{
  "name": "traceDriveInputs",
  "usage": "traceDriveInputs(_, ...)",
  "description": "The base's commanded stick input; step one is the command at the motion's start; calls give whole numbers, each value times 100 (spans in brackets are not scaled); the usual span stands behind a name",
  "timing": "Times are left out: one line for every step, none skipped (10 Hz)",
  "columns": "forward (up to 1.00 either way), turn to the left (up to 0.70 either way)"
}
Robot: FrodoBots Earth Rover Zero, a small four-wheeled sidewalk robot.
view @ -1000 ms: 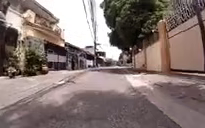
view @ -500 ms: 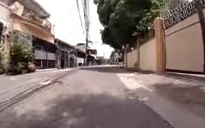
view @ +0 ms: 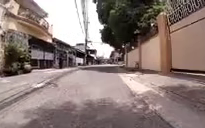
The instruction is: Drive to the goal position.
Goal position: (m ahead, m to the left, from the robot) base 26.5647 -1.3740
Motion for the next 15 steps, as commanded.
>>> traceDriveInputs(70, 0)
traceDriveInputs(70, 0)
traceDriveInputs(70, 0)
traceDriveInputs(70, 0)
traceDriveInputs(70, 0)
traceDriveInputs(70, 0)
traceDriveInputs(70, 0)
traceDriveInputs(70, 0)
traceDriveInputs(72, 0)
traceDriveInputs(82, 0)
traceDriveInputs(85, 0)
traceDriveInputs(85, 0)
traceDriveInputs(85, 0)
traceDriveInputs(85, 0)
traceDriveInputs(85, 0)
